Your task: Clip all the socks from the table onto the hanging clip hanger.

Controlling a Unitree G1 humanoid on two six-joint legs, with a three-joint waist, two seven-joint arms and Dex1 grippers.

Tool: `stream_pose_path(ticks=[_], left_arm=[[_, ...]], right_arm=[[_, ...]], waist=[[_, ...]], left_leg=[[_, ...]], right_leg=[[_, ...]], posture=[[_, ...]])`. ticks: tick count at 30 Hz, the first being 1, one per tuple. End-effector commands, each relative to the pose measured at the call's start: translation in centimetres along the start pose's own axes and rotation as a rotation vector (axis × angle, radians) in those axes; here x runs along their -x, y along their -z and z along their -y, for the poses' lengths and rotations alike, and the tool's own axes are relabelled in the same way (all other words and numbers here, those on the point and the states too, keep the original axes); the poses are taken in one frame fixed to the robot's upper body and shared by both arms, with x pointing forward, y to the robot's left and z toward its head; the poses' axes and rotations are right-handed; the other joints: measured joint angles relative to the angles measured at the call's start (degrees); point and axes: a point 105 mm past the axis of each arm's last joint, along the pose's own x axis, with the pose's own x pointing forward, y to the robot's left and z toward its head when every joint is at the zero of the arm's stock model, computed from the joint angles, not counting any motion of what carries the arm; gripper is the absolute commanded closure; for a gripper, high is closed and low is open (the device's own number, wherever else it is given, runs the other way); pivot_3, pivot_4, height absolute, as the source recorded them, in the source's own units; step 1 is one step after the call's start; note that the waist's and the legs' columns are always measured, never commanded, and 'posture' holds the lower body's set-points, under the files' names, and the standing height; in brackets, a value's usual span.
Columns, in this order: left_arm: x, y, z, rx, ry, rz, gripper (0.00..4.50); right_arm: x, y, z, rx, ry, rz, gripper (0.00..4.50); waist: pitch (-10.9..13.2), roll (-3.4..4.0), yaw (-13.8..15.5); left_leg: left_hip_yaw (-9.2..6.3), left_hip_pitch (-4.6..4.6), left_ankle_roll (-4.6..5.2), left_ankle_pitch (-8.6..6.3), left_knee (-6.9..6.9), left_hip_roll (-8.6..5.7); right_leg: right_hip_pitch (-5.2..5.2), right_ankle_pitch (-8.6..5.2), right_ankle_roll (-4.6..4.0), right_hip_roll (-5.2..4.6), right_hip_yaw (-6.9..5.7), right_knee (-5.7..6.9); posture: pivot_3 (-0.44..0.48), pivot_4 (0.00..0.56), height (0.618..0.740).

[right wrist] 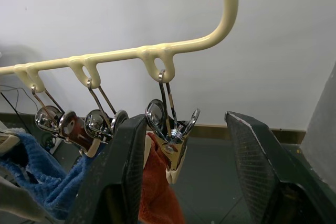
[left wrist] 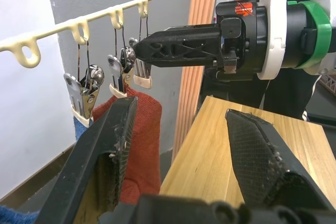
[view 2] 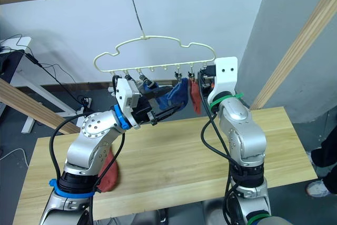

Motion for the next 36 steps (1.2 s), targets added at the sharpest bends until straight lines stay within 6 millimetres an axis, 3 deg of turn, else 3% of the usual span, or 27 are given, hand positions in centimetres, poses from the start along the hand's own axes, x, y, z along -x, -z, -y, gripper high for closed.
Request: stream_pose_path(ticks=[1,24,27,32,34,36], left_arm=[[-0.1,-1.0,-0.1,-0.037,0.007,0.03,1.52],[-0.1,-0.6,0.0,-0.039,0.006,0.019,1.52],[-0.1,-0.4,0.0,-0.034,0.005,0.015,1.48],[0.0,-0.3,0.1,-0.032,0.0,0.013,1.48],[0.1,-0.2,0.1,-0.032,-0.007,0.01,1.48],[0.5,0.4,0.0,-0.037,-0.045,-0.012,1.48]], right_arm=[[0.4,-2.3,-0.5,-0.02,-0.013,0.081,2.05],[0.6,-2.6,-1.3,-0.086,-0.005,0.075,2.05],[0.6,-2.7,-1.4,-0.088,-0.008,0.081,2.66],[0.7,-2.8,-1.4,-0.087,-0.011,0.083,4.2],[0.7,-2.8,-1.4,-0.087,-0.011,0.084,4.49],[0.7,-2.9,-1.5,-0.084,-0.014,0.088,4.49]], waist=[[0.0,0.0,0.0],[0.0,0.01,0.0],[0.0,0.01,0.0],[0.0,0.02,0.0],[0.0,0.02,0.0],[0.0,0.02,-0.1]], left_leg=[[0.0,0.0,0.0,0.0,0.0,0.0],[0.01,0.0,0.0,0.0,0.0,0.0],[0.0,0.0,0.0,0.0,0.0,0.0],[0.01,0.0,0.0,0.0,0.0,0.0],[0.0,-0.01,0.0,0.0,0.0,0.0],[0.0,-0.01,0.0,0.0,0.0,0.0]], right_leg=[[0.0,0.0,0.0,0.0,0.01,0.0],[-0.01,0.0,0.0,-0.01,0.01,0.0],[-0.01,0.0,0.0,0.0,0.0,0.0],[-0.01,0.0,0.0,-0.01,0.01,0.0],[-0.01,0.0,0.0,0.0,0.0,0.0],[-0.01,0.0,0.0,-0.01,0.0,0.0]], posture=[[-0.28,0.229,0.74],[-0.283,0.223,0.74],[-0.285,0.223,0.74],[-0.285,0.223,0.74],[-0.288,0.224,0.74],[-0.288,0.224,0.74]])
